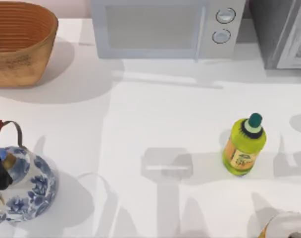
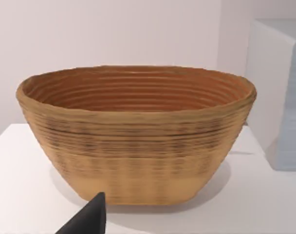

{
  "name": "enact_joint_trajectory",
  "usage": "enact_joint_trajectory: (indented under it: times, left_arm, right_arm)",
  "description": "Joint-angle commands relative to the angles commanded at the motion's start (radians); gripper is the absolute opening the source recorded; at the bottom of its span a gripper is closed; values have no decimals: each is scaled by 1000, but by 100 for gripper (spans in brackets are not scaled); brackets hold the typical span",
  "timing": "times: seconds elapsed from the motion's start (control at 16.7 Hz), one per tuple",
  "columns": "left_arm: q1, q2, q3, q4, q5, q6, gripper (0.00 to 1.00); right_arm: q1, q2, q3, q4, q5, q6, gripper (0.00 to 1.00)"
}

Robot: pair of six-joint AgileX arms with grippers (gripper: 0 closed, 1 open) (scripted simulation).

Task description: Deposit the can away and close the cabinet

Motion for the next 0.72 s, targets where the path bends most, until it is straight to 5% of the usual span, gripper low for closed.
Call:
enact_joint_trajectory:
  times: [0.72]
  left_arm:
    - [0, 0, 0, 0, 0, 0, 100]
  right_arm:
    - [-78, 1278, 108, 905, -104, -8, 100]
